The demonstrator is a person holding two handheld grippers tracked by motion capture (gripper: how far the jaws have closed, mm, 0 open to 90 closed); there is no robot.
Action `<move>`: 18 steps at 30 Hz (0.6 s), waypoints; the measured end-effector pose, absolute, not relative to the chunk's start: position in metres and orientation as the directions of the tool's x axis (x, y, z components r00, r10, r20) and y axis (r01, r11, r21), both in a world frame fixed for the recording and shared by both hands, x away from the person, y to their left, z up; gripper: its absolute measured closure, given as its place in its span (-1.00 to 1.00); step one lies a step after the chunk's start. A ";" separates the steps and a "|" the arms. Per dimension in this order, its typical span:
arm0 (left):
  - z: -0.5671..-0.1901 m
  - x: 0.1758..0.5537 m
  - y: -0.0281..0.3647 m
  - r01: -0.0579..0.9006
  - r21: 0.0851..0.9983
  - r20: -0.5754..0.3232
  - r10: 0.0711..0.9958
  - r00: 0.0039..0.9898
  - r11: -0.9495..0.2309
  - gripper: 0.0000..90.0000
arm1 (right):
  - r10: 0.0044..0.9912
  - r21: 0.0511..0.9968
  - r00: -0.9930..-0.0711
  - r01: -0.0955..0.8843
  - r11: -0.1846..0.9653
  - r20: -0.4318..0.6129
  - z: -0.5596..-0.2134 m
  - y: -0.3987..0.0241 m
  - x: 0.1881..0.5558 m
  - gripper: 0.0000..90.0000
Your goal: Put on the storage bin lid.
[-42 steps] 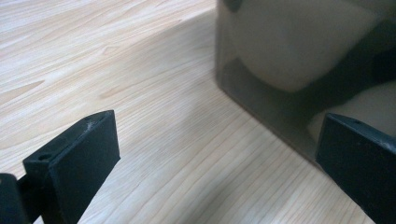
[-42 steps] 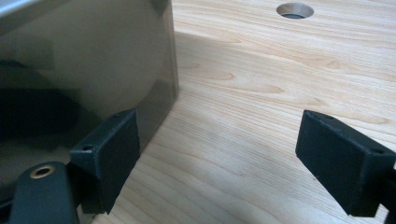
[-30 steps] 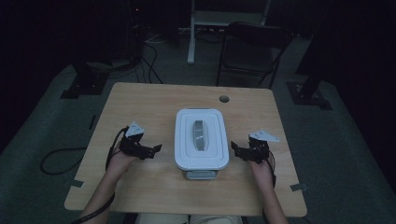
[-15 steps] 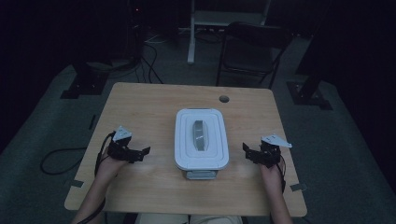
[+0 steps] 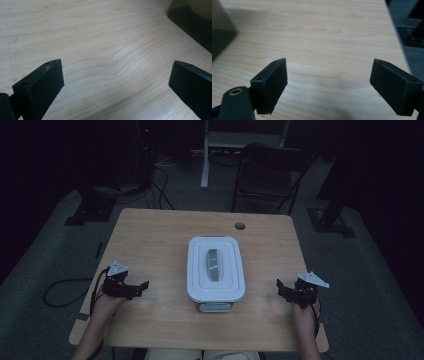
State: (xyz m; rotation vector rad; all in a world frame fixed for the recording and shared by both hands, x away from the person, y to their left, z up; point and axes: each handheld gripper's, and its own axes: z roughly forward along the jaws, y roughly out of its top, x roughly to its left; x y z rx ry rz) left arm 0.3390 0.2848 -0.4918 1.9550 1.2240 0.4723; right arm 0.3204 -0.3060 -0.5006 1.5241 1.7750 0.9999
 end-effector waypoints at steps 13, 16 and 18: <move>-0.505 0.327 0.306 0.662 0.726 -0.081 0.933 0.351 -0.186 -0.99 | 0.996 0.795 -0.061 0.607 -0.009 0.058 -0.515 -0.328 0.300 -0.69; -0.506 0.325 0.307 0.679 0.709 -0.060 0.942 0.329 -0.192 -0.99 | 0.998 0.779 -0.035 0.626 -0.025 0.060 -0.519 -0.330 0.297 -0.69; -0.508 0.323 0.310 0.691 0.700 -0.047 0.954 0.298 -0.181 -0.99 | 0.998 0.768 -0.031 0.640 -0.019 0.051 -0.521 -0.330 0.296 -0.69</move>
